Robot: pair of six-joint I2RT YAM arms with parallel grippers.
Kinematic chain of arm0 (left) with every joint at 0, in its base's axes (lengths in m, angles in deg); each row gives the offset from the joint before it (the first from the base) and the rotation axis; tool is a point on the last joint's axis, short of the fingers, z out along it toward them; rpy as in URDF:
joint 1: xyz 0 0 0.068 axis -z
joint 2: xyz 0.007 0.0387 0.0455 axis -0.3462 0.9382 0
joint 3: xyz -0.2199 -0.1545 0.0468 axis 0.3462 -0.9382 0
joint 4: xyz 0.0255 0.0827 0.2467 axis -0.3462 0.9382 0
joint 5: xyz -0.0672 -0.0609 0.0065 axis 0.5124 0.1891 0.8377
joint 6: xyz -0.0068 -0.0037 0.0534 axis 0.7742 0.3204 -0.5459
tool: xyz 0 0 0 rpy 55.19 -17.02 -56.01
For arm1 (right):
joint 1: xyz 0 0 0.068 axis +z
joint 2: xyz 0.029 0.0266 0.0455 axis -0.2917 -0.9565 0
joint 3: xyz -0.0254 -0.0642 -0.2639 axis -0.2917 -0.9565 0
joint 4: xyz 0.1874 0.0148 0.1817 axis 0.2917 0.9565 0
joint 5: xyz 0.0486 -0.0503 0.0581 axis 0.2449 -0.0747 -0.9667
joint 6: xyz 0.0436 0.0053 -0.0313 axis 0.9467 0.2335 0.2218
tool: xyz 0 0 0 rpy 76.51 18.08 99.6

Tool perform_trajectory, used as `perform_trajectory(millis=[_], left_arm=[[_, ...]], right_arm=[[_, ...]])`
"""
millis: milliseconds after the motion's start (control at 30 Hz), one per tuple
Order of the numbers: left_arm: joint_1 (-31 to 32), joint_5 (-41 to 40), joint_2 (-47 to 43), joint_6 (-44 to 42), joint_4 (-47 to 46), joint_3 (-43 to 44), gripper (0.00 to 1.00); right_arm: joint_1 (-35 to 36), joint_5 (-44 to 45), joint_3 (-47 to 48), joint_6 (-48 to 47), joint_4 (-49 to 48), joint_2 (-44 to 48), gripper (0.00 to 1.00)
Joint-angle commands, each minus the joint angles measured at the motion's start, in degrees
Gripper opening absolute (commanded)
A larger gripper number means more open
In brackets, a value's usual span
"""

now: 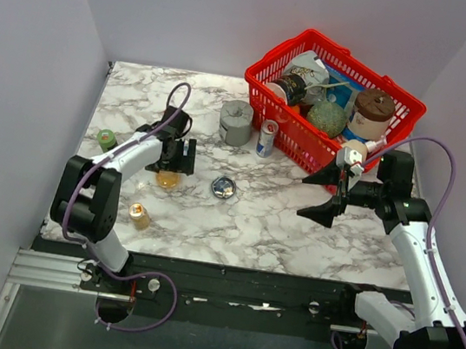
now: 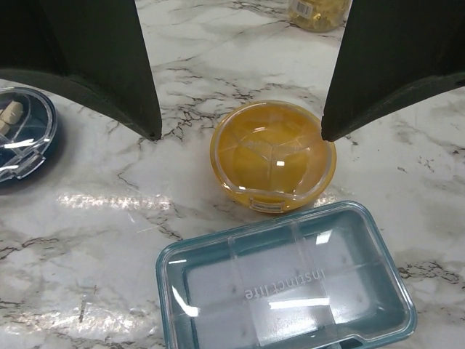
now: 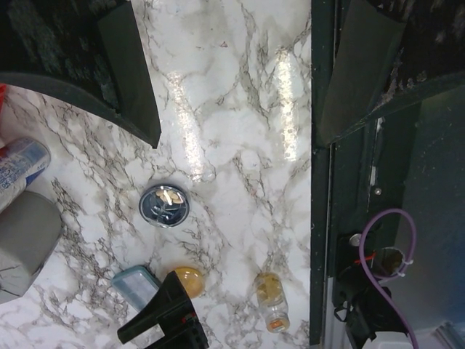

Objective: Sort the pills into containers

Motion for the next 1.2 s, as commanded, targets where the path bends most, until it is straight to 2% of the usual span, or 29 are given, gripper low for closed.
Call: perform_trajectory(millis=[0, 600, 900, 1167], left_arm=[[-1.0, -0.6, 3.1, 0.1, 0.5, 0.0, 0.99], [-2.3, -1.9, 7.6, -1.2, 1.7, 2.0, 0.99], [-2.3, -1.7, 5.5, -1.2, 1.6, 1.1, 0.99], [-2.3, -1.4, 7.1, -0.9, 1.5, 1.8, 0.99]], right_arm=[[0.4, -2.6, -0.2, -2.1, 1.1, -0.4, 1.00], [0.4, -3.1, 0.7, -4.1, 3.3, -1.0, 1.00], [0.5, -3.4, 0.9, -4.9, 4.3, -1.4, 1.00], [0.4, -3.5, 1.1, -5.2, 4.7, -1.4, 1.00]])
